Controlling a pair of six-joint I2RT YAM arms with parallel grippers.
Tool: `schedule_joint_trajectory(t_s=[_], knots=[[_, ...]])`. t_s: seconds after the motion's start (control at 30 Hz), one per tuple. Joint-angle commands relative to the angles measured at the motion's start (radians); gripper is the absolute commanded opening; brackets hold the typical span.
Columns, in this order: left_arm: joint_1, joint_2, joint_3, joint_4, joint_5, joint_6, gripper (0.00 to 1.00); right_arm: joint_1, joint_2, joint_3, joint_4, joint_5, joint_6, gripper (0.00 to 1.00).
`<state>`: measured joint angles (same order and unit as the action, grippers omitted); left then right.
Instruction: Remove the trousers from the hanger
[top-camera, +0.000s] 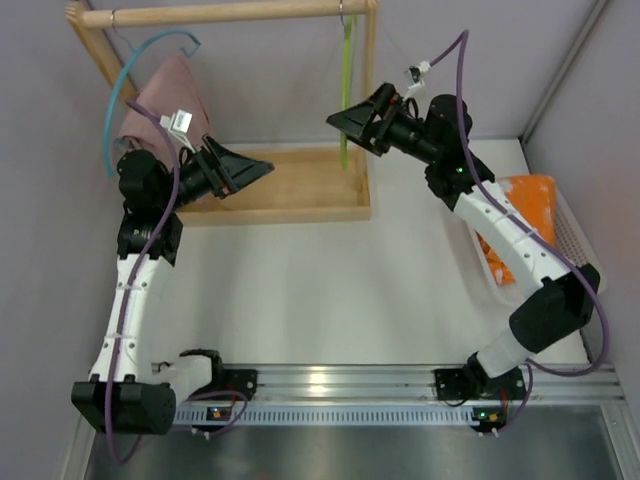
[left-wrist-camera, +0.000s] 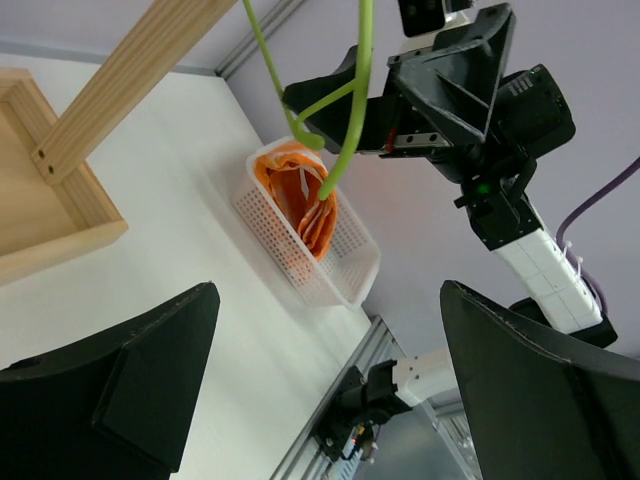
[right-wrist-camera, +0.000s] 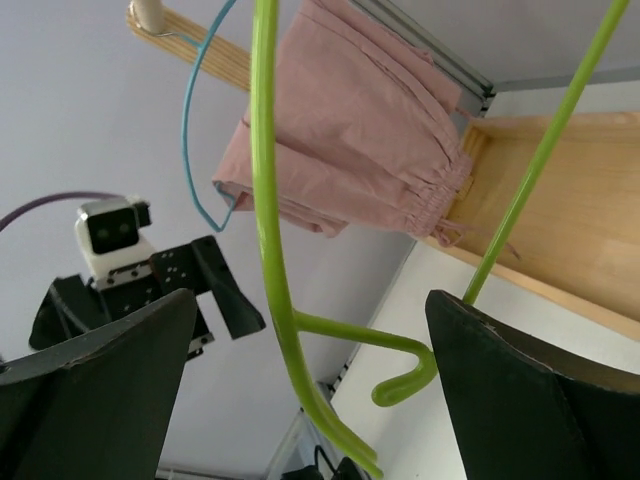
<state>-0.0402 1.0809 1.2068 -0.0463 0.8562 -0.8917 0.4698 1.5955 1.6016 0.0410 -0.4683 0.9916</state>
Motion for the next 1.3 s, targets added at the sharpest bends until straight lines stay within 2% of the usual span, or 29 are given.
schedule_joint_trajectory(t_s=[0.0, 0.13, 0.27, 0.37, 0.5, 0.57, 0.63, 0.67, 0.73, 0.77, 0.9, 1.03, 1.07, 1.17, 1.27], knots=[[0.075, 0.031, 0.043, -0.026, 0.189, -0.038, 0.98, -0.007, -0.115, -0.029, -0.007, 0.005, -0.082, 0.99], [0.134, 0.010, 0.025, -0.026, 0.207, -0.038, 0.99, -0.008, -0.184, -0.107, -0.035, 0.029, -0.164, 0.99], [0.138, -0.041, 0.043, -0.104, 0.172, 0.083, 0.98, -0.010, -0.245, -0.149, -0.087, 0.075, -0.261, 0.99], [0.143, -0.012, 0.146, -0.260, 0.208, 0.225, 0.98, -0.023, -0.287, -0.163, -0.121, 0.095, -0.347, 0.99], [0.209, 0.028, 0.279, -0.406, 0.140, 0.324, 0.97, -0.075, -0.331, -0.170, -0.187, 0.097, -0.467, 0.99], [0.252, 0.066, 0.396, -0.491, 0.135, 0.373, 0.96, -0.124, -0.345, -0.178, -0.228, 0.091, -0.493, 0.99], [0.282, 0.153, 0.488, -0.550, 0.148, 0.401, 0.90, -0.158, -0.347, -0.178, -0.260, 0.070, -0.528, 1.00], [0.331, 0.174, 0.570, -0.556, 0.190, 0.396, 0.88, -0.186, -0.348, -0.177, -0.280, 0.065, -0.541, 1.00], [0.397, 0.232, 0.638, -0.558, 0.198, 0.384, 0.86, -0.220, -0.355, -0.183, -0.311, 0.057, -0.570, 0.99], [0.452, 0.246, 0.695, -0.560, 0.182, 0.390, 0.86, -0.226, -0.365, -0.187, -0.311, 0.057, -0.577, 0.99], [0.545, 0.293, 0.798, -0.489, 0.086, 0.360, 0.86, -0.243, -0.397, -0.232, -0.294, 0.063, -0.594, 0.99], [0.658, 0.392, 0.930, -0.451, 0.072, 0.284, 0.85, -0.244, -0.401, -0.238, -0.302, 0.053, -0.594, 0.99], [0.715, 0.433, 0.950, -0.410, 0.093, 0.243, 0.85, -0.246, -0.405, -0.238, -0.300, 0.051, -0.596, 0.99], [0.786, 0.474, 0.985, -0.307, 0.136, 0.156, 0.83, -0.246, -0.411, -0.249, -0.283, 0.048, -0.594, 0.99], [0.795, 0.507, 0.994, -0.285, 0.141, 0.152, 0.82, -0.249, -0.407, -0.255, -0.273, 0.046, -0.588, 1.00]])
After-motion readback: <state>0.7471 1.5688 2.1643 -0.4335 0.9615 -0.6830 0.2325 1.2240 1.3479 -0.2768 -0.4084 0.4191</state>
